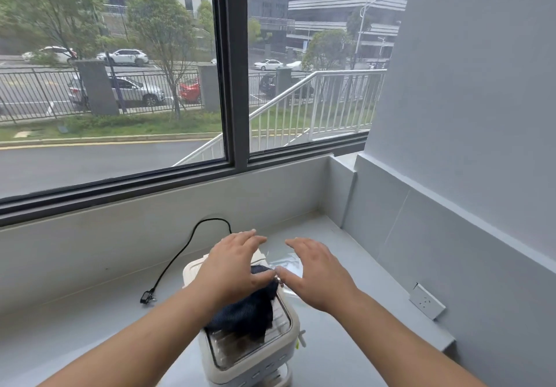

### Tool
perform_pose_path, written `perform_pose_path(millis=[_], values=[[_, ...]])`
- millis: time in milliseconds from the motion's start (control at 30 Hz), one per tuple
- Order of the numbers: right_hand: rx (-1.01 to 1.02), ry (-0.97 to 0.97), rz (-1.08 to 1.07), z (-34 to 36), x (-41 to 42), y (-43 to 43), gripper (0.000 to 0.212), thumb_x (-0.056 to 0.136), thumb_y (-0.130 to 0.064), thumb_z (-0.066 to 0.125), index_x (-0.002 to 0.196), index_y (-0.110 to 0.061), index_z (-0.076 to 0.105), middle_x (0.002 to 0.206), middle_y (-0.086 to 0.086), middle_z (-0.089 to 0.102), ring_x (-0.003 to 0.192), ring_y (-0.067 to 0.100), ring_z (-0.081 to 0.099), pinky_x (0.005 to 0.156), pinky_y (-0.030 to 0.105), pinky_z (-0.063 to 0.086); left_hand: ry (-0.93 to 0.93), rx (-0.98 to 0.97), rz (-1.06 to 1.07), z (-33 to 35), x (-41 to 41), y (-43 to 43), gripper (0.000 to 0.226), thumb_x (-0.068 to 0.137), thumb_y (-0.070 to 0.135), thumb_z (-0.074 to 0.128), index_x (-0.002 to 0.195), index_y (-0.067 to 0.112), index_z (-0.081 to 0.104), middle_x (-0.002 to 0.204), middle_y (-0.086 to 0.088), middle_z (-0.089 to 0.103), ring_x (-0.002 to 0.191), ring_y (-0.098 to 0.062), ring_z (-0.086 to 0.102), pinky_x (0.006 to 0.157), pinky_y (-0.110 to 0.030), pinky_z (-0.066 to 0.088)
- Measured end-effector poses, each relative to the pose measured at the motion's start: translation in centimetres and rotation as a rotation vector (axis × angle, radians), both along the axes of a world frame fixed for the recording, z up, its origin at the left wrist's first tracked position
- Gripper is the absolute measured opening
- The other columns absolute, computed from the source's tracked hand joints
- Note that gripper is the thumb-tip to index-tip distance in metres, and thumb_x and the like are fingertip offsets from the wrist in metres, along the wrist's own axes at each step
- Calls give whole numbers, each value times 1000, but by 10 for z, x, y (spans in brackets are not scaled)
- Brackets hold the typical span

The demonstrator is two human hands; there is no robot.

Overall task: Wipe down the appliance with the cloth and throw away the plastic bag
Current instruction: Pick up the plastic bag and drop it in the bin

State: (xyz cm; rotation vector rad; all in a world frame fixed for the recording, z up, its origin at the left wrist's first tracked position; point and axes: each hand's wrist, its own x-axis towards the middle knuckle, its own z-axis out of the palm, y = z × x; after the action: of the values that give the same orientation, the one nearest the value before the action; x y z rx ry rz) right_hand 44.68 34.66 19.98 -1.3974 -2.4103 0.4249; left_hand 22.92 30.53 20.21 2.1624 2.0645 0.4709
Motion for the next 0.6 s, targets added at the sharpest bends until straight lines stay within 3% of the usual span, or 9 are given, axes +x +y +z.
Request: perform_pose_path(millis=[400,600], values=[[-53,-59,-58,-30,72,59,77,88,-74,42,155,-36,32,160,-12,36,148,14,26,118,36,28,88,-99,-24,-20,63,60,85,77,76,53,152,37,42,166,6,34,151,-16,30,124,-34,21],[-53,-124,-40,-50,92,87,80,90,-72,45,157,-32,29,161,-5,33,150,18,24,121,38,26,157,-170,-28,-38,82,87,87,77,77,52,154,38,38,167,6,31,153,-18,27,125,-44,23]])
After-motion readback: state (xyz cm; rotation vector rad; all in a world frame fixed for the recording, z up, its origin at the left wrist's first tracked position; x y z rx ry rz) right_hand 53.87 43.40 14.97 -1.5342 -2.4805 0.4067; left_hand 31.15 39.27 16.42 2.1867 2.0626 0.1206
